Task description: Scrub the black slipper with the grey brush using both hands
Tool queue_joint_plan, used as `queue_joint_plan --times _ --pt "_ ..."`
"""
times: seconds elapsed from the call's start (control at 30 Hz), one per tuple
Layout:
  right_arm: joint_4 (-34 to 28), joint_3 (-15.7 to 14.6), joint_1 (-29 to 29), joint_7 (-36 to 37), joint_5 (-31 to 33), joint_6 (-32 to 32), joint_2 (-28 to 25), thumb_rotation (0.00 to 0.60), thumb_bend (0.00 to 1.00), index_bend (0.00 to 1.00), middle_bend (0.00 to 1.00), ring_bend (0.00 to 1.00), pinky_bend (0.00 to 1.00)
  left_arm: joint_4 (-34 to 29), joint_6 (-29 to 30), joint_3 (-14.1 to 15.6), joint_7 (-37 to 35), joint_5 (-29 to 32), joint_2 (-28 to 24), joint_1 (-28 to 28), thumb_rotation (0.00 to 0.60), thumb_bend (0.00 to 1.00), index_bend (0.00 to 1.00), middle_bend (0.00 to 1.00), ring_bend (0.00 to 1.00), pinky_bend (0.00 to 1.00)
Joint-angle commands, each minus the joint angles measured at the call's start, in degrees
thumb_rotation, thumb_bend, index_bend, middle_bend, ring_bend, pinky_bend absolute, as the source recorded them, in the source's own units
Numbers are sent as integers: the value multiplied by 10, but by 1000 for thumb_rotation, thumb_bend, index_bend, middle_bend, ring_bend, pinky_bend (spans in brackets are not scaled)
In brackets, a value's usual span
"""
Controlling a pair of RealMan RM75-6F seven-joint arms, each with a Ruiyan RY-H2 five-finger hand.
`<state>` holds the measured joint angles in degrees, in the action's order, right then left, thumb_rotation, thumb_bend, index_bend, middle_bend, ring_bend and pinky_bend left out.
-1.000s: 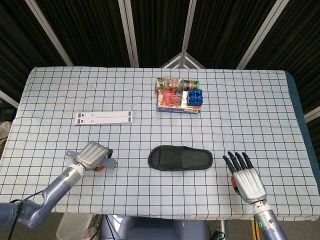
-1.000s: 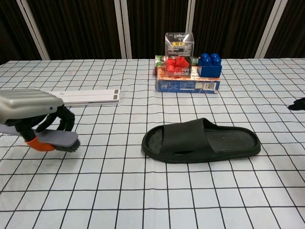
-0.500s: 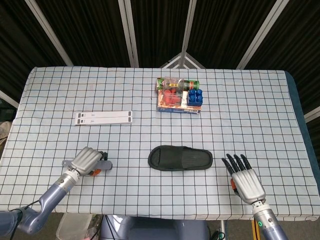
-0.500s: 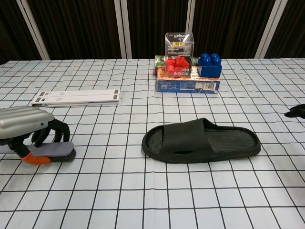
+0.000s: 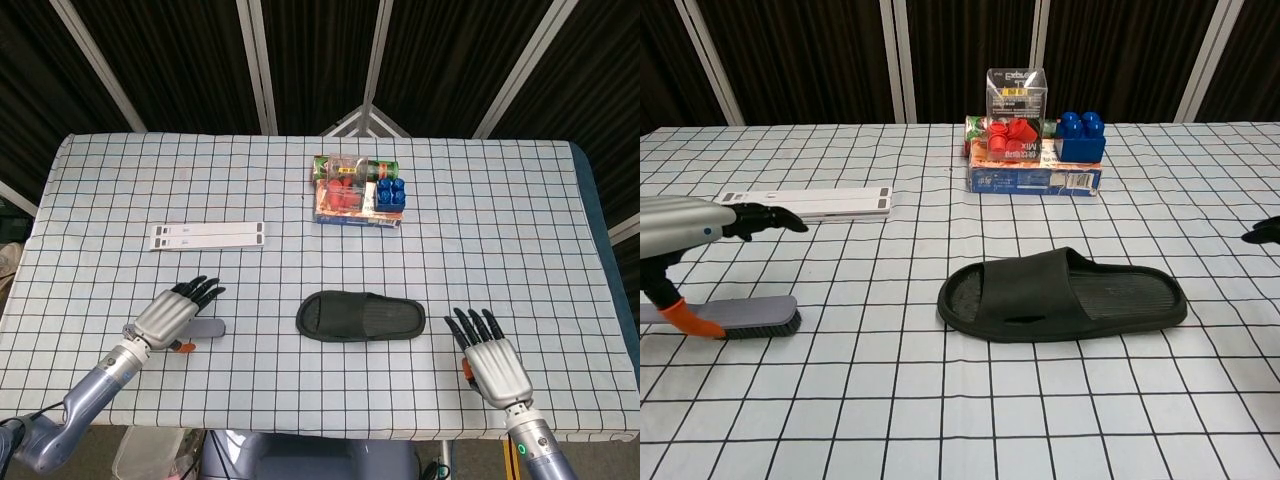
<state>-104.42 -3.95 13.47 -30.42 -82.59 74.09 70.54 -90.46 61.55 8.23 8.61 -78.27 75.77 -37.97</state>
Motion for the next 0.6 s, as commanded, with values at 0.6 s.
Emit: queue_joint_plan --times 0.6 --pt "72 23 -98 166 -36 157 -49 600 326 0 0 0 0 29 305 -16 -16 0 -46 266 600 15 0 0 0 0"
